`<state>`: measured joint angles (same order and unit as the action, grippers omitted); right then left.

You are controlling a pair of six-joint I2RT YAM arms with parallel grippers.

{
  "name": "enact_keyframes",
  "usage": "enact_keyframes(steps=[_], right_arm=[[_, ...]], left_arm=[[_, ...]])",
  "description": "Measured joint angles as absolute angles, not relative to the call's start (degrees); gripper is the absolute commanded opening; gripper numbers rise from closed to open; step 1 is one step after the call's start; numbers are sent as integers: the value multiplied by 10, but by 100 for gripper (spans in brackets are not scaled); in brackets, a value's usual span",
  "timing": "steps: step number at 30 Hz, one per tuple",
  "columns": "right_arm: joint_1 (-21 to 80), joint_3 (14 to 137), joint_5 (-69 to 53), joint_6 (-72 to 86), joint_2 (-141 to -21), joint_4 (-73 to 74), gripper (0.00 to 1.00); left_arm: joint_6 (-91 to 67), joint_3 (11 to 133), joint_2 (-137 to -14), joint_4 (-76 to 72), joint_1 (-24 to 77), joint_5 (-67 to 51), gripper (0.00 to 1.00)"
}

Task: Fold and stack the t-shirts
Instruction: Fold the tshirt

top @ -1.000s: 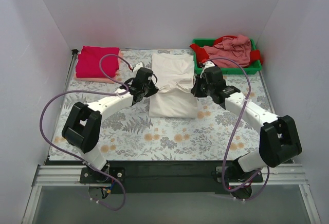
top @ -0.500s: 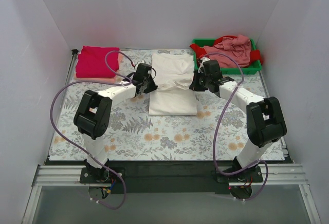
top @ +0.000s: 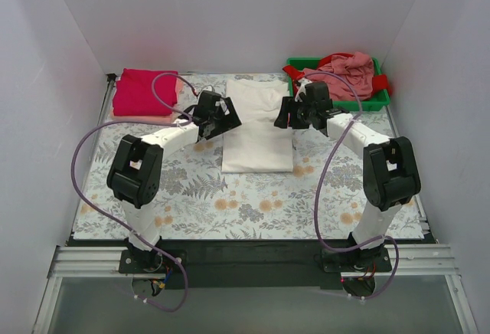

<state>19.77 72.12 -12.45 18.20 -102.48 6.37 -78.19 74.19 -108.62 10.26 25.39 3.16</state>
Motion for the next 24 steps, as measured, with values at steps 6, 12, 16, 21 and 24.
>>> enact_keyframes(steps=[6, 12, 16, 21, 24], right_arm=[[198, 646, -159, 175, -958, 59, 67], [199, 507, -179, 173, -851, 63, 68], [199, 448, -182, 173, -819, 65, 68], [199, 417, -182, 177, -816, 61, 68], [199, 414, -179, 182, -823, 54, 66]], left_arm=[[-797, 655, -1007, 98, 254, 1, 90], [-826, 520, -893, 93, 255, -31, 91], [-847, 443, -841, 94, 259, -43, 91], [-868, 388, -826, 89, 265, -60, 91], [-877, 379, -823, 77, 267, -69, 86]])
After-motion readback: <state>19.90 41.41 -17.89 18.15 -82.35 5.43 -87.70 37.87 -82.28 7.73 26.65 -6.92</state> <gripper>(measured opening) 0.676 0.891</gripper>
